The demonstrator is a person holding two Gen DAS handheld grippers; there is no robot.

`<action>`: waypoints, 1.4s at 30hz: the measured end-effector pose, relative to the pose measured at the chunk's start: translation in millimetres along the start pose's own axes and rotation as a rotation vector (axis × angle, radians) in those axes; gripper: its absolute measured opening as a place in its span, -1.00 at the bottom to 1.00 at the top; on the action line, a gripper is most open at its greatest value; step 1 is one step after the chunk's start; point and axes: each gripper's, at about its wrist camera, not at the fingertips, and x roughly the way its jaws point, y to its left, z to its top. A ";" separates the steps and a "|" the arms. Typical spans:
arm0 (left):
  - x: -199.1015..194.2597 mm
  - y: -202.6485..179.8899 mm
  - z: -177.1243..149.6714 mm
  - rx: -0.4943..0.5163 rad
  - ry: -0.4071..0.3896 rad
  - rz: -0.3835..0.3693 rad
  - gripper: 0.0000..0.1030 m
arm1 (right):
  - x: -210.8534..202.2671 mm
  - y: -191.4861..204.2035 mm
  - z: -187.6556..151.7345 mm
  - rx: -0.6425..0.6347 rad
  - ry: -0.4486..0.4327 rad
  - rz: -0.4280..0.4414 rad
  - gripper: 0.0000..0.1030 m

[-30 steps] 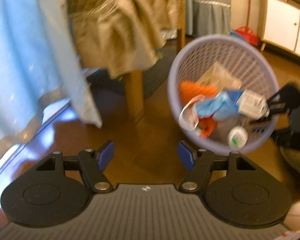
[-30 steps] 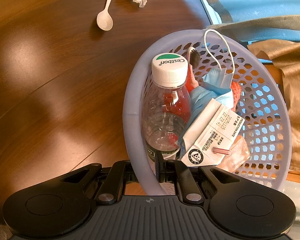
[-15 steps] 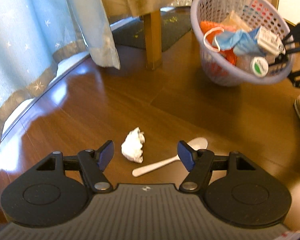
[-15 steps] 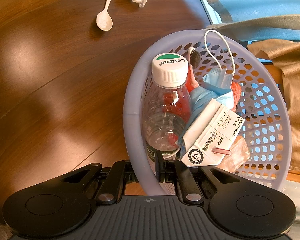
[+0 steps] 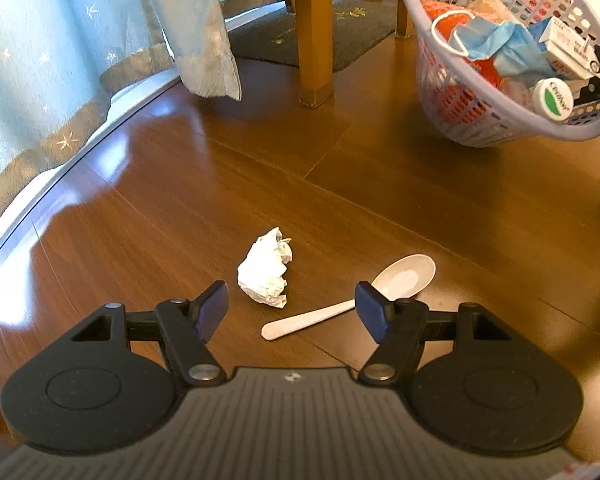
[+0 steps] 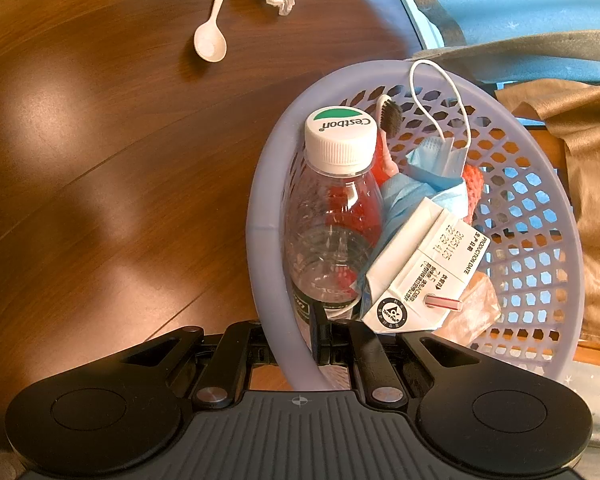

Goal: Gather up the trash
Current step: 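Move the left tool to the crumpled white tissue and close on it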

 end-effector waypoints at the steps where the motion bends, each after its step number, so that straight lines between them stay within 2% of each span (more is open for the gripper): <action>1: 1.8 -0.2 0.1 0.000 0.003 0.000 0.28 | 0.2 -0.4 -0.3 0.001 0.000 0.000 -0.89; 42: 58.4 17.8 5.1 -0.031 0.061 0.022 0.28 | -1.8 -3.9 1.0 0.008 -0.007 0.016 -0.89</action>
